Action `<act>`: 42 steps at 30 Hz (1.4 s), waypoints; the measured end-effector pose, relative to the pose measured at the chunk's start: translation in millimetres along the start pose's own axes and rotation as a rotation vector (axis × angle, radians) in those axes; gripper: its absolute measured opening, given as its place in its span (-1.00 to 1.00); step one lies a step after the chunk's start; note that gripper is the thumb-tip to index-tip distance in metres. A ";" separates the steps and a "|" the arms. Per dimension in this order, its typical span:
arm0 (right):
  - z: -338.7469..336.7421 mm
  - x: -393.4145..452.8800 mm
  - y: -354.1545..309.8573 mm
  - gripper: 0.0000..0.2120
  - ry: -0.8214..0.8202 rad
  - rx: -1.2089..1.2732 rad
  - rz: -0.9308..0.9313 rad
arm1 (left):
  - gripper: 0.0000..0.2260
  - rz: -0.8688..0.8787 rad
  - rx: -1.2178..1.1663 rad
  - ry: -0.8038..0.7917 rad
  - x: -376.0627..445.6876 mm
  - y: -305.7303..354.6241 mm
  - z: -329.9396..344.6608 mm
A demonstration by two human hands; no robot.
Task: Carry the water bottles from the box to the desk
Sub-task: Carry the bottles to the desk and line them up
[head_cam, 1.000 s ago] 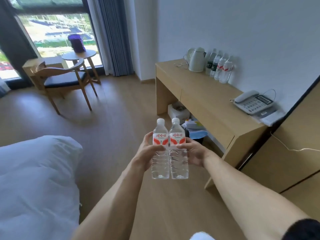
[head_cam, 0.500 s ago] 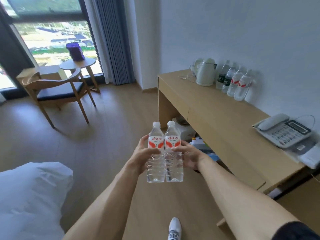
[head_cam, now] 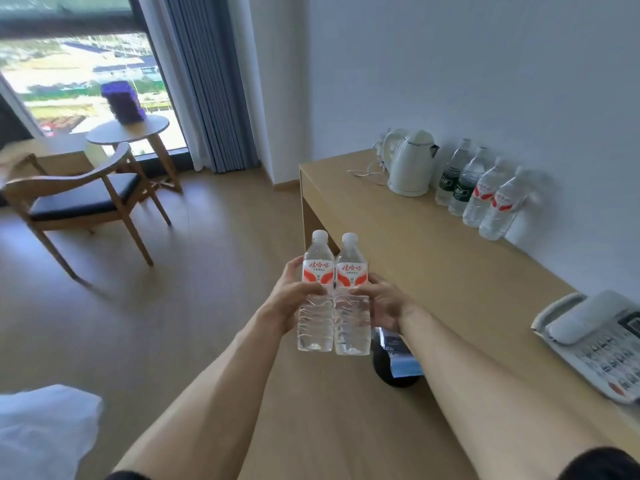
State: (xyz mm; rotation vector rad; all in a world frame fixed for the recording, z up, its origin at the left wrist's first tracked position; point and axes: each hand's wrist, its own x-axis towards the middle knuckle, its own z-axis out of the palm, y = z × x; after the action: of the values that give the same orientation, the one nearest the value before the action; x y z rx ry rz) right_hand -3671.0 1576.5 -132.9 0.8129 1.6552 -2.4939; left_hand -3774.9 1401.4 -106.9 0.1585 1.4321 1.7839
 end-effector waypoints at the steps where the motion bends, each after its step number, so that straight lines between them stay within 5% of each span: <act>1: -7.4 3.5 -6.8 -0.55 0.017 0.009 -0.005 | -0.30 0.000 0.005 -0.018 13.3 2.3 5.8; 25: -186.8 105.1 -118.4 -0.43 0.687 0.299 -0.102 | -0.23 -0.242 0.325 -0.647 338.5 60.9 181.0; 33: -208.8 85.4 -122.2 -0.38 0.928 0.318 -0.198 | -0.17 -0.202 0.431 -0.923 366.0 54.8 243.8; 42: -231.1 44.0 -118.5 -0.32 1.149 0.206 -0.236 | -0.29 -0.040 0.640 -1.037 358.1 33.1 292.0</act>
State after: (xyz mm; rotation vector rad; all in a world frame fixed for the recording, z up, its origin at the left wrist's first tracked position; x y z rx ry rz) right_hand -3653.5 1839.0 -119.7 2.5388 1.7227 -2.4656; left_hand -3862.8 1856.2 -113.7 1.1777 1.1099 0.8593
